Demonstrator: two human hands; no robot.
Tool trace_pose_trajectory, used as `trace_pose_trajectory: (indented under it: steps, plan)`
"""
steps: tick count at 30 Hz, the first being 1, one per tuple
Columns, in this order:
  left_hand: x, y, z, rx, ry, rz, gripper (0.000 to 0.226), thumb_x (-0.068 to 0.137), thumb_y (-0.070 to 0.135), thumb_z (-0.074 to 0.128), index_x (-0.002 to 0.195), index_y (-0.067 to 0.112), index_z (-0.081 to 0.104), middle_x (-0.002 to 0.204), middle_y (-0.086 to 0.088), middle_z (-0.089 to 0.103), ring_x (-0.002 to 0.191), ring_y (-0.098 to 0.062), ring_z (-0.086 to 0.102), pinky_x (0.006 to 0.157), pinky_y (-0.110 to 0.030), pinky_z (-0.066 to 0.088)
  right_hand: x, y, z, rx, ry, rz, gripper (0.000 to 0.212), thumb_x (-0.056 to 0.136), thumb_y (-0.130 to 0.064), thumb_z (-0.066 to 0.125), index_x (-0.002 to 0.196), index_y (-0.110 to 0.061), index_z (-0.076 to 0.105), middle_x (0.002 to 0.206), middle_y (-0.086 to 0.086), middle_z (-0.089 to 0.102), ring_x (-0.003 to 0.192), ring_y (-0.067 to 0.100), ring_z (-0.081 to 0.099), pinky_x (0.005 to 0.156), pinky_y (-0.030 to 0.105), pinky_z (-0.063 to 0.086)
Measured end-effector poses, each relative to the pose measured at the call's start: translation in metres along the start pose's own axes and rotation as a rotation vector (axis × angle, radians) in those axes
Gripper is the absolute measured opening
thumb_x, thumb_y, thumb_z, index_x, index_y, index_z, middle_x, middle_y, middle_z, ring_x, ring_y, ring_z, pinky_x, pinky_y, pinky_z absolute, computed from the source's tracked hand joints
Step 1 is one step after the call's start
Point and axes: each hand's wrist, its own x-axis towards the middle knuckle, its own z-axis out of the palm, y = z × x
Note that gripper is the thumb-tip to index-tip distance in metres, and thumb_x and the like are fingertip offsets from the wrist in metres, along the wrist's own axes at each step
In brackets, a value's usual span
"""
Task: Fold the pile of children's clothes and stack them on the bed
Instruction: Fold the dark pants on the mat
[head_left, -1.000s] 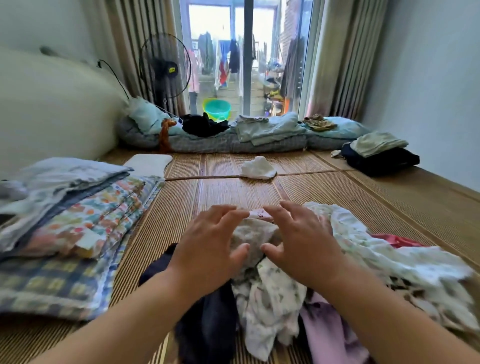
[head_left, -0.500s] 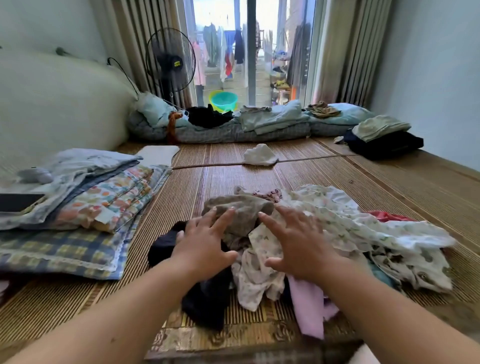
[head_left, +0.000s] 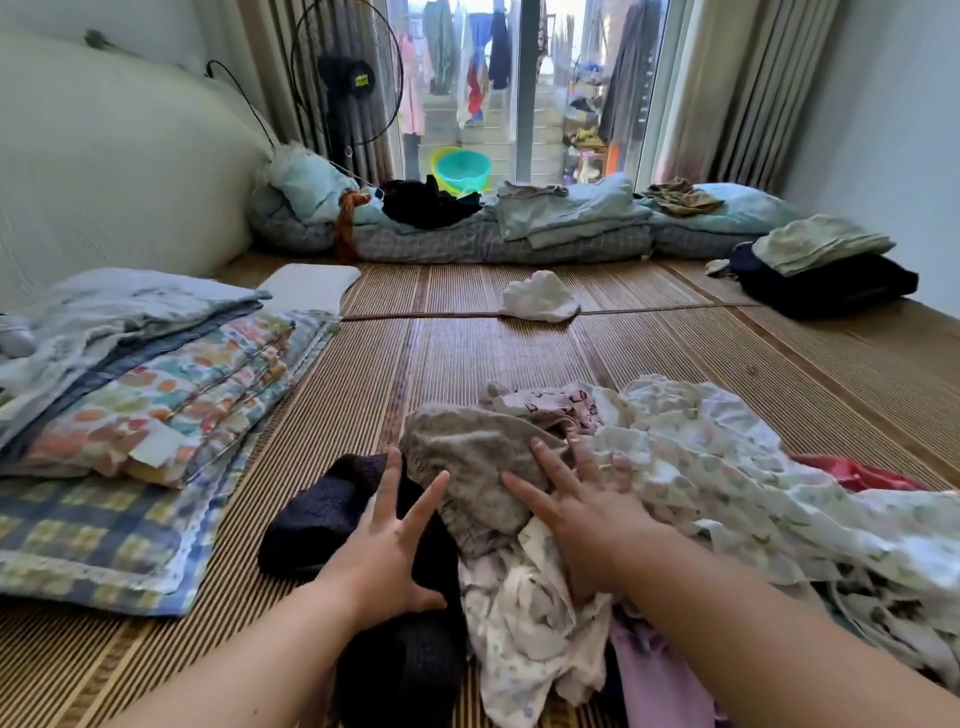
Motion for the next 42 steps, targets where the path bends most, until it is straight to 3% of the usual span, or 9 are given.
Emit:
trace_pose_trajectory:
  steps: [3,5,7,9,17,22,31,38,42]
  plan:
    - [0.023,-0.001,0.012,0.032,-0.002,0.128,0.121,0.071,0.052,0.076,0.119,0.062,-0.036,0.126,0.002,-0.065,0.147,-0.029,-0.01,0.117,-0.028,0.022,0.013,0.007,0.016,0.036,-0.052,-0.008,0.116,0.08,-0.038,0.07,0.143,-0.045,-0.027,0.146,-0.002,-0.046,0.138,0.041,-0.033,0.107,0.07,-0.004]
    - [0.038,0.0,0.02,0.037,-0.005,0.203,0.116,0.073,0.048,0.075,0.119,0.065,-0.03,0.125,0.005,-0.065,0.146,-0.021,-0.013,0.116,-0.021,0.013,0.02,0.014,0.025,0.082,-0.073,-0.007,0.112,0.081,-0.038,0.068,0.144,-0.045,-0.025,0.147,-0.004,-0.045,0.14,0.041,-0.03,0.11,0.067,0.011]
    - [0.051,0.003,0.023,0.032,-0.01,0.259,0.111,0.073,0.044,0.076,0.117,0.074,-0.022,0.128,0.01,-0.063,0.146,-0.019,-0.015,0.117,-0.022,0.01,0.024,0.02,0.031,0.122,-0.08,-0.007,0.112,0.08,-0.048,0.067,0.144,-0.045,-0.024,0.151,-0.004,-0.04,0.143,0.04,-0.023,0.11,0.059,0.025]
    - [0.064,0.01,0.026,0.045,-0.023,0.304,0.109,0.072,0.045,0.075,0.114,0.079,-0.019,0.133,0.014,-0.057,0.147,-0.023,-0.013,0.119,-0.028,0.012,0.028,0.029,0.039,0.147,-0.074,0.003,0.113,0.076,-0.058,0.067,0.146,-0.044,-0.021,0.154,-0.003,-0.034,0.144,0.039,-0.02,0.112,0.056,0.029]
    - [0.104,0.082,0.04,-0.001,-0.081,0.353,0.102,0.069,0.055,0.074,0.118,0.081,-0.011,0.148,0.017,-0.041,0.147,-0.029,-0.002,0.119,-0.041,0.021,0.004,0.098,0.055,0.15,-0.085,0.148,0.111,0.073,-0.044,0.072,0.147,-0.048,-0.011,0.158,-0.001,-0.025,0.146,0.036,-0.008,0.112,0.056,0.023]
    - [0.126,0.148,0.057,-0.017,-0.109,0.383,0.105,0.069,0.054,0.074,0.132,0.072,-0.007,0.151,0.014,-0.036,0.146,-0.032,0.004,0.117,-0.042,0.027,-0.031,0.163,0.067,0.288,-0.2,0.25,0.129,0.053,-0.067,0.079,0.147,-0.05,-0.009,0.157,-0.001,-0.03,0.146,0.038,-0.009,0.114,0.055,0.015]
    - [0.139,0.266,0.083,-0.025,-0.164,0.458,0.108,0.068,0.05,0.074,0.137,0.066,-0.008,0.154,0.011,-0.032,0.144,-0.033,0.014,0.112,-0.042,0.035,-0.087,0.242,0.107,0.362,-0.102,0.443,0.112,0.063,-0.071,0.068,0.147,-0.051,-0.002,0.159,-0.003,-0.021,0.146,0.035,-0.006,0.114,0.06,0.013]
    - [0.139,0.285,0.088,-0.021,-0.161,0.468,0.109,0.069,0.049,0.072,0.138,0.064,-0.01,0.152,0.013,-0.034,0.144,-0.032,0.011,0.112,-0.042,0.034,-0.098,0.255,0.119,0.388,-0.078,0.495,0.11,0.064,-0.069,0.069,0.147,-0.051,-0.001,0.16,-0.003,-0.02,0.146,0.035,-0.006,0.112,0.061,0.013]
    - [0.123,0.273,0.083,-0.029,-0.137,0.449,0.116,0.075,0.039,0.069,0.13,0.064,-0.029,0.145,0.008,-0.048,0.147,-0.032,0.004,0.111,-0.043,0.036,-0.098,0.238,0.108,0.355,-0.051,0.493,0.112,0.065,-0.073,0.066,0.149,-0.047,-0.004,0.16,0.002,-0.017,0.145,0.034,-0.015,0.112,0.064,0.002]
